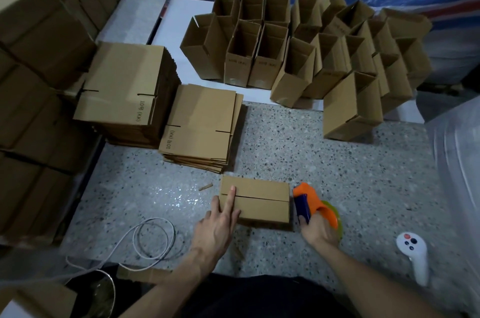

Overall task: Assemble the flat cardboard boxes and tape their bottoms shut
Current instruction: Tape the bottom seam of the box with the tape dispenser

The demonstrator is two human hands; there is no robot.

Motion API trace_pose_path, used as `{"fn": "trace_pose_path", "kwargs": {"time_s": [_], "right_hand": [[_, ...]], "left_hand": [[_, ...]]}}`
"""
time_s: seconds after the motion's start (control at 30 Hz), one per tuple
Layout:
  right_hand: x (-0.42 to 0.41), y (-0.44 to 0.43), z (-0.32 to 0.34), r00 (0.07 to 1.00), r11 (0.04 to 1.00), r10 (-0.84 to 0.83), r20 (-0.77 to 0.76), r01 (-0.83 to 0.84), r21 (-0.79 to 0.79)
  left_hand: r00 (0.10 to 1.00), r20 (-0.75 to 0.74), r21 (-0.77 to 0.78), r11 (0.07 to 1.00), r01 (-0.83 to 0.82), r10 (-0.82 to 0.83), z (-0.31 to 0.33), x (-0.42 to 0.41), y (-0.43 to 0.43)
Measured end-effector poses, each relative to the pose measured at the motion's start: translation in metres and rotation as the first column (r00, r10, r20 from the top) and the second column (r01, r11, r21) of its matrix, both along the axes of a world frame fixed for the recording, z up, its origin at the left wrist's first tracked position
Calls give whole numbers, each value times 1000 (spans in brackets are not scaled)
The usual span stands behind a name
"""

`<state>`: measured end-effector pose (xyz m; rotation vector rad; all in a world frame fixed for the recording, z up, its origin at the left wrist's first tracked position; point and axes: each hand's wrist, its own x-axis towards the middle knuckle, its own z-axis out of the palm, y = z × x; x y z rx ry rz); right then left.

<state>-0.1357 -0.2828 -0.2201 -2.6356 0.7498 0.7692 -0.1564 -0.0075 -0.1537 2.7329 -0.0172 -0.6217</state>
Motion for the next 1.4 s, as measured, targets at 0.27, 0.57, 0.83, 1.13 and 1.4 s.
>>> {"fn": "trace_pose_path", "kwargs": {"time_s": [0.27,0.57,0.83,1.13,1.4], "right_hand": [[27,-1,95,847,935,-211,487,30,353],[75,57,162,950,537,31,311,-278,796],[90,78,147,894,658,362,264,-446,607],[89,86,152,888,684,400,226,-454,572],[90,92,154,913,723,364,183,-401,562]], "left_hand": [[999,9,-37,999,-30,31,-2,0,1],[980,32,-299,937,-179,197,-6,-4,2],[742,-426,-646,400,-650,517,-3,11,5],[532,-694,-662,-138,-736,485,11,18,22],[566,-671,-648,-7,-761,479,6,36,40]]}}
